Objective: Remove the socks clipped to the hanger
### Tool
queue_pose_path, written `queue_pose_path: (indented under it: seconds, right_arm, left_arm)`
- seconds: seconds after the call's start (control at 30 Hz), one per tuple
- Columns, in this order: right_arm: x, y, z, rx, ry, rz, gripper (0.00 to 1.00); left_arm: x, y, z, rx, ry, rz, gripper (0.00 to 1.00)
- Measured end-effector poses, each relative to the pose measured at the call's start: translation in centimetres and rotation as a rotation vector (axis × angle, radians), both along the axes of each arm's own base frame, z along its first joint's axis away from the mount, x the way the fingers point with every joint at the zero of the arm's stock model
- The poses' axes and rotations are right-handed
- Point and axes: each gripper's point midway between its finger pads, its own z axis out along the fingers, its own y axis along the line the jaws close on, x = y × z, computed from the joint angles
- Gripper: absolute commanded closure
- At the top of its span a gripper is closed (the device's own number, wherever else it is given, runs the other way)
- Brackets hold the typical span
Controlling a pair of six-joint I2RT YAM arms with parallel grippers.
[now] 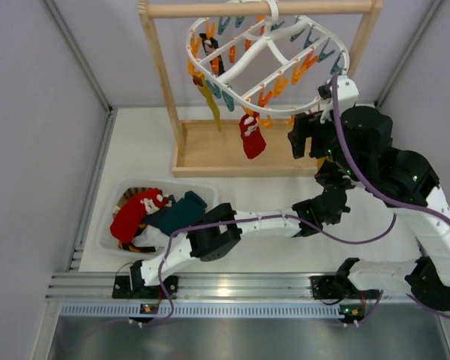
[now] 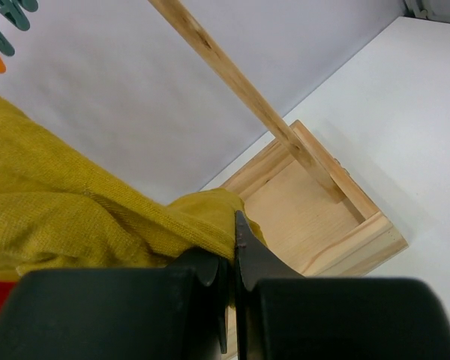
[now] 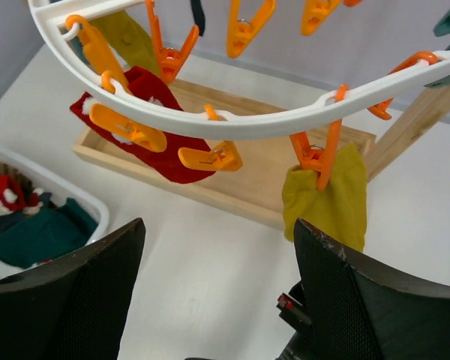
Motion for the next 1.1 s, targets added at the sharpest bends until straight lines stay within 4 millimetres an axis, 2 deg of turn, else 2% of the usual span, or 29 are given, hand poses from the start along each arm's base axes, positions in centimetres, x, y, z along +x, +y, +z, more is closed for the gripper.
queue_pose_path:
  seconds: [0.17,0.4,0.63,1.1]
  right_arm:
    - [1.1,-0.1,-0.7,-0.106,-0.025,-0.102,0.24]
    - [2.4,-2.2,-0.9,-0.215,-0.059,-0.244,0.27]
    - [3.3,-2.7,-0.5,-0.258,-0.075,-0.286,0.31]
    - [6.8,-3.3,-2.1,-0.382,-0.056,-0.356,0.34]
  left_arm:
    - [0.0,-0.1,0.2,0.002,-0.005,-0.006,1.0]
    - [0.0,-0.3,0.3,0.001,-0.007,-0.014,1.0]
    - [-0.1,-0.3,0.3,0.002,-0.007,-0.018,1.0]
    - [-1.0,-0.9,0.3,-0.003,-0.007,-0.038,1.0]
